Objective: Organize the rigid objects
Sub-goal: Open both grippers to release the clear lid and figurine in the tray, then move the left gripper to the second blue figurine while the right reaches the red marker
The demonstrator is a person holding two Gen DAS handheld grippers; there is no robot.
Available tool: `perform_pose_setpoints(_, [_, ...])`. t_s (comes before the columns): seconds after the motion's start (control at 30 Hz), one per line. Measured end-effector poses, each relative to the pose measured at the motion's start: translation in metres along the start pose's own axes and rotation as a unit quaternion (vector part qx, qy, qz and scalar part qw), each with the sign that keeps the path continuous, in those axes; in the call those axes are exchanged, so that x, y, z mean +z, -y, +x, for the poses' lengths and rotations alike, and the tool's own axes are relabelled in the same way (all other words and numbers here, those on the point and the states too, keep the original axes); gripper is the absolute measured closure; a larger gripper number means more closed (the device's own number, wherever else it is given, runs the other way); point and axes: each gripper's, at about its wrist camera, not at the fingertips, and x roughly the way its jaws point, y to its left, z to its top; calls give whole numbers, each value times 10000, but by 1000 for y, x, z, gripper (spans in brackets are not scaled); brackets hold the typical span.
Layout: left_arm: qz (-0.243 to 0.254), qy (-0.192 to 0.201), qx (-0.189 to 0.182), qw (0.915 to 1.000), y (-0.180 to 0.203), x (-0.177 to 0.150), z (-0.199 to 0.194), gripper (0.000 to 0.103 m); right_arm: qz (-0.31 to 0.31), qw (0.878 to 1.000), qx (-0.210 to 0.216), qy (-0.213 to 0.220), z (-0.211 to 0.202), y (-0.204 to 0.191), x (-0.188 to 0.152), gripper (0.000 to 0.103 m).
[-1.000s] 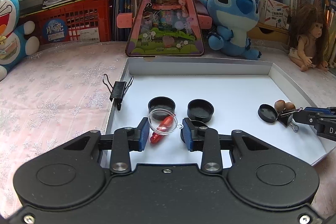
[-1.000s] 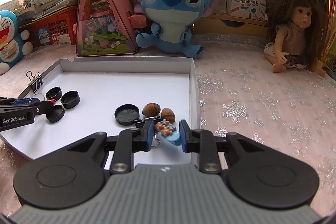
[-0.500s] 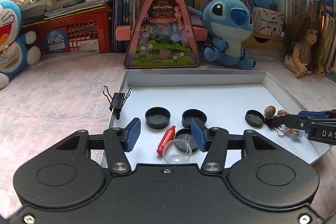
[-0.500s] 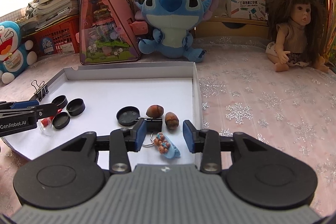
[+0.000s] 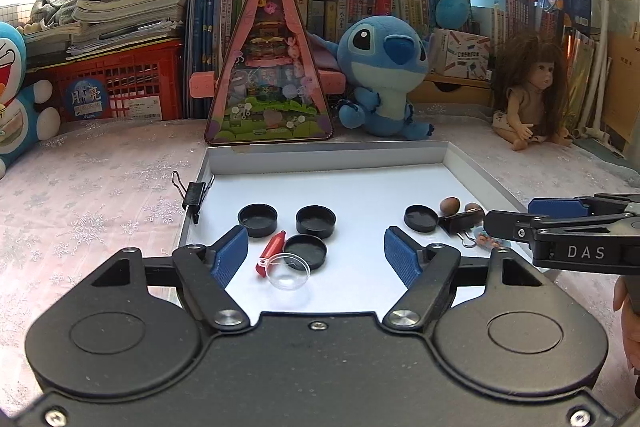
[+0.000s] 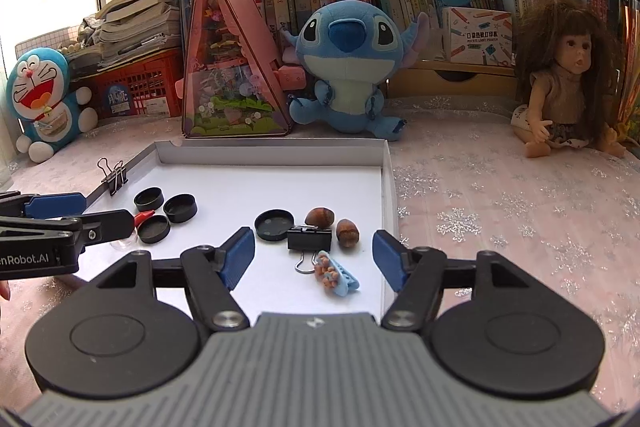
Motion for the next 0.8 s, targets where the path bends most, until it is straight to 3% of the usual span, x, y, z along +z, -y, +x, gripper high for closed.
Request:
perform_pose_setpoints(0.57, [508, -112, -452, 9976, 31, -35, -37, 28, 122, 9999, 32, 67, -29, 5, -21, 20])
perform_pose_setpoints(0.8, [713, -178, -622, 9954, 45, -50, -45, 28, 140, 9993, -2, 352, -40, 7, -31, 20])
